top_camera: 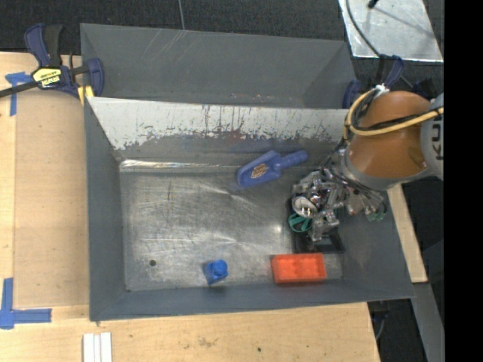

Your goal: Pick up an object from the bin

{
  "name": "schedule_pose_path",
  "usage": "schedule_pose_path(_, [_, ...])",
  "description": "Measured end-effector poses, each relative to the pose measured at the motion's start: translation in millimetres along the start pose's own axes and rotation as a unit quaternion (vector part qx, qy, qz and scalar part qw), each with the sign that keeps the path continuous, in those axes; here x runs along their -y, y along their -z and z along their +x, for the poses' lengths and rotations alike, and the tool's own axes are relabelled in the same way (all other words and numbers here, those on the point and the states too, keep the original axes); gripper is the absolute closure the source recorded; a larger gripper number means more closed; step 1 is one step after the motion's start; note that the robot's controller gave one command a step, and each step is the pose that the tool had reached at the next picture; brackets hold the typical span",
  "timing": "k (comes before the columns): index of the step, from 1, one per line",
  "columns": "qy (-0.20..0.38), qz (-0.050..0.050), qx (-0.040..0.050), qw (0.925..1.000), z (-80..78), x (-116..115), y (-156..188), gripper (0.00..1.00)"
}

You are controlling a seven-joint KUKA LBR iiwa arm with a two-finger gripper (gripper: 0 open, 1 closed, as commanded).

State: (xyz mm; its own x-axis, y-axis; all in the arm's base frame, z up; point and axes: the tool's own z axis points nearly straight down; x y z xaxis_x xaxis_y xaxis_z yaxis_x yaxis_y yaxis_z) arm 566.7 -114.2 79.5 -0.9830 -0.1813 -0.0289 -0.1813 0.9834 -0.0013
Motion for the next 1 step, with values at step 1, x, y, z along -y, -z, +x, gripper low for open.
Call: schedule_pose_path(1, [0.000,-0.001,-0.0030,1.0000,0.6,-0.7,2.9,1.00])
